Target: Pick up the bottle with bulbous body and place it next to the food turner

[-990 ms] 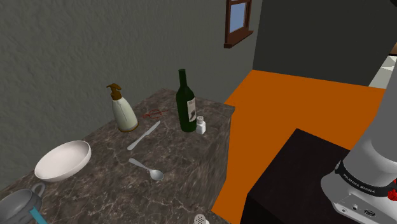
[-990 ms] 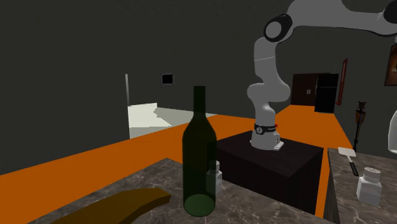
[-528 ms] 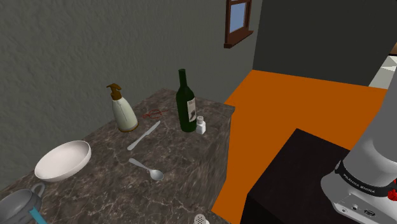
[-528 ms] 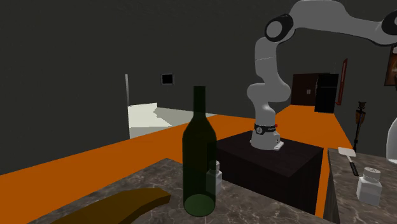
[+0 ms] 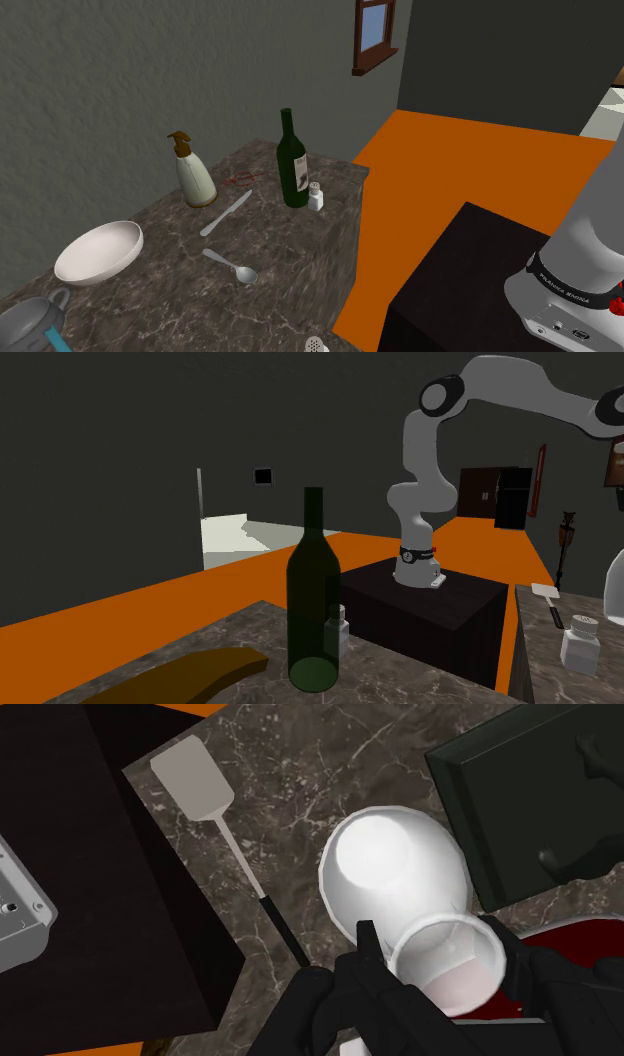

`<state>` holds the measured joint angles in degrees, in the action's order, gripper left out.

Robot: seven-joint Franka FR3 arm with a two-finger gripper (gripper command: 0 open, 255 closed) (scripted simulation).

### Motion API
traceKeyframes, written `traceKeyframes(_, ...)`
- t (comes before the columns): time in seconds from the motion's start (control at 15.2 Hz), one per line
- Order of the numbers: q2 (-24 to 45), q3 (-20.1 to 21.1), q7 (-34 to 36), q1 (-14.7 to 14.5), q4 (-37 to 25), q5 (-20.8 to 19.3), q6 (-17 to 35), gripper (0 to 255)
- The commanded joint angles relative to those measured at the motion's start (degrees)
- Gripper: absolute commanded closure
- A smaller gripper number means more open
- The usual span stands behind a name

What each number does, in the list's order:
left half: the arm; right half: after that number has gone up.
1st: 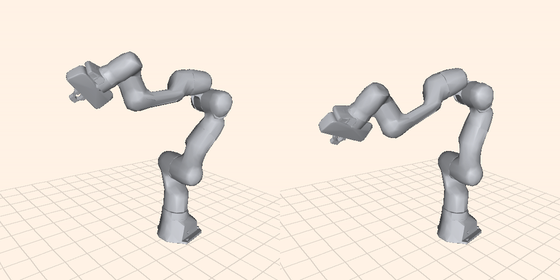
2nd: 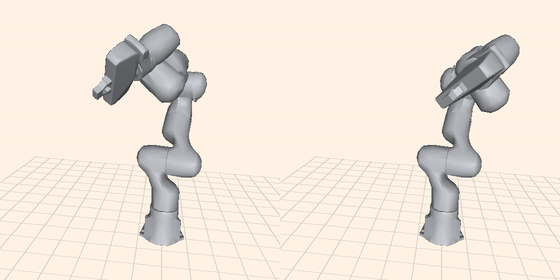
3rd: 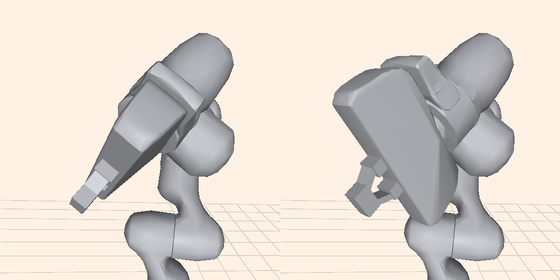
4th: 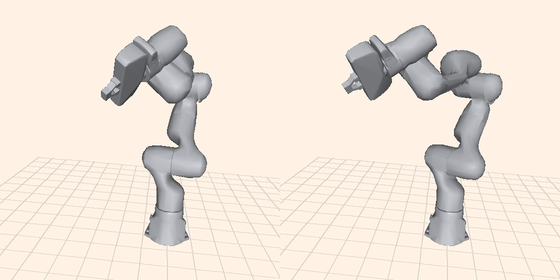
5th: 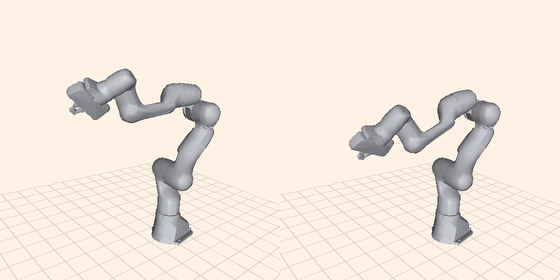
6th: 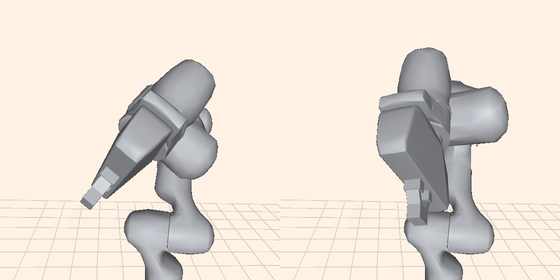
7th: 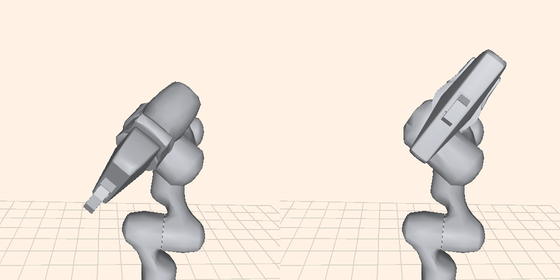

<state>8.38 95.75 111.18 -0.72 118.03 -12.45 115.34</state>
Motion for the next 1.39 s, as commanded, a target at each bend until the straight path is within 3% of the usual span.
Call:
traceKeyframes(0.0,-0.2,-0.64,-0.2,-0.45,0.21,0.17,0.4,255)
traceKeyframes(0.33,-0.2,-0.66,-0.2,-0.48,0.21,0.17,0.4,255)
traceKeyframes(0.4,-0.2,-0.66,-0.2,-0.47,0.21,0.17,0.4,0)
traceKeyframes(0.73,-0.21,-0.67,-0.2,-0.48,0.21,0.17,0.4,0)
traceKeyframes(0.79,0.78,2.58,0.42,2.17,-1.16,-0.62,-1.65,0)
traceKeyframes(0.92,2.62,6.5,1.52,4.76,-4.12,-2.0,-5.75,0)
traceKeyframes(1.32,3.11,7.57,1.77,5.35,-5.37,-2.31,-7.33,0)
